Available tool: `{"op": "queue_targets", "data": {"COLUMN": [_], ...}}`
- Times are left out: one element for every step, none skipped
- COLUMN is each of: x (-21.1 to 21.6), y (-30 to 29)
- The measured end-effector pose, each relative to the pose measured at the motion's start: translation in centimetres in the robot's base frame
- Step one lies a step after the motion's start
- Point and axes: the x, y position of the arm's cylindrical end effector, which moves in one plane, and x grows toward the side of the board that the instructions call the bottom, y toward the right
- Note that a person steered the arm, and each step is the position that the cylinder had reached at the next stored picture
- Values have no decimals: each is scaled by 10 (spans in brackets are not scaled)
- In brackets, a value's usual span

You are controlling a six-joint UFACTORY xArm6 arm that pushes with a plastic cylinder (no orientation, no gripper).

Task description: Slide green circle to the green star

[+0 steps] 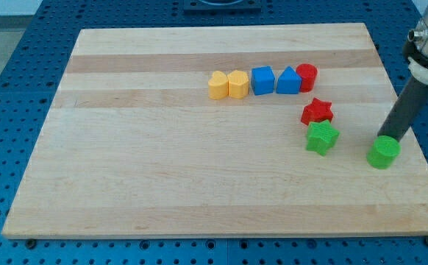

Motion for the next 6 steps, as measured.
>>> {"op": "queue_targets", "data": {"x": [-18,-19,3,25,31,35], "y": [10,64,69,50,18,-15]}}
